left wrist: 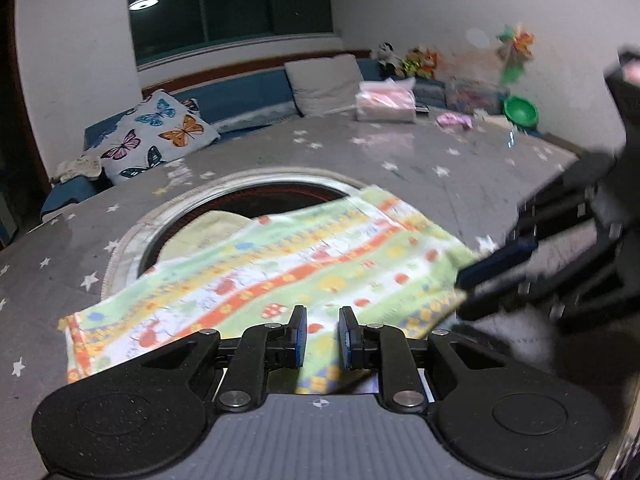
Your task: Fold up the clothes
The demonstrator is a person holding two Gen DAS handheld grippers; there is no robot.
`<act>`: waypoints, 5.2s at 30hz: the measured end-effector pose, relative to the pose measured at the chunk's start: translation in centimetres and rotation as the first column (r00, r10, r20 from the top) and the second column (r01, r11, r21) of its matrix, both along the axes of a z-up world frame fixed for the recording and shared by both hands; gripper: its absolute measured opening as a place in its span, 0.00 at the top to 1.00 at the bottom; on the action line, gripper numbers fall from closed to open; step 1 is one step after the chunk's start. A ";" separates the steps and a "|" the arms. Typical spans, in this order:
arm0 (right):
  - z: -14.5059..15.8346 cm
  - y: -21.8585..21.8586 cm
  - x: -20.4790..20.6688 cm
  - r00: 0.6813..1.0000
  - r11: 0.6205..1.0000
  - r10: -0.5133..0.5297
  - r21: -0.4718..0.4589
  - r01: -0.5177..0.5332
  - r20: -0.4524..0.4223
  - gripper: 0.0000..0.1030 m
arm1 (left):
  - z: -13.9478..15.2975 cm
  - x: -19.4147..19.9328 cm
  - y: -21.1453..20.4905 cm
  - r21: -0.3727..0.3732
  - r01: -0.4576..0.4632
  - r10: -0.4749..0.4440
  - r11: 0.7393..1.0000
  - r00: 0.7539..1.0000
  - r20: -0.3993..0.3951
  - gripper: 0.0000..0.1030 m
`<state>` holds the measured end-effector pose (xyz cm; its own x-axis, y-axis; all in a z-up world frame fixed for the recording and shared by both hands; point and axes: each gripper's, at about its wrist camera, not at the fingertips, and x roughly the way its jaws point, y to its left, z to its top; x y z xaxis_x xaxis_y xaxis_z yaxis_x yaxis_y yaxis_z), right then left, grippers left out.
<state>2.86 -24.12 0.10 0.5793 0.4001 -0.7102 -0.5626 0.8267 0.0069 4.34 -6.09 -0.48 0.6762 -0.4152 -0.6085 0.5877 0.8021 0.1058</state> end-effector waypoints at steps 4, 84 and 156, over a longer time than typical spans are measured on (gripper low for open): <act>1.5 -0.4 1.1 0.999 0.998 -0.031 0.060 0.029 0.029 0.79 | 0.0 -0.7 0.0 -0.008 0.019 -0.019 1.000 1.000 -0.002 0.79; 2.3 20.1 2.2 0.927 0.943 0.332 -0.038 -0.331 0.174 0.90 | 0.2 4.6 19.5 -0.444 -0.660 0.352 0.606 0.723 -0.595 0.51; 5.9 -12.2 7.5 0.820 0.850 -0.526 0.113 0.514 0.224 0.94 | 9.0 9.1 1.2 -0.395 -0.315 0.208 0.863 0.934 -0.290 0.91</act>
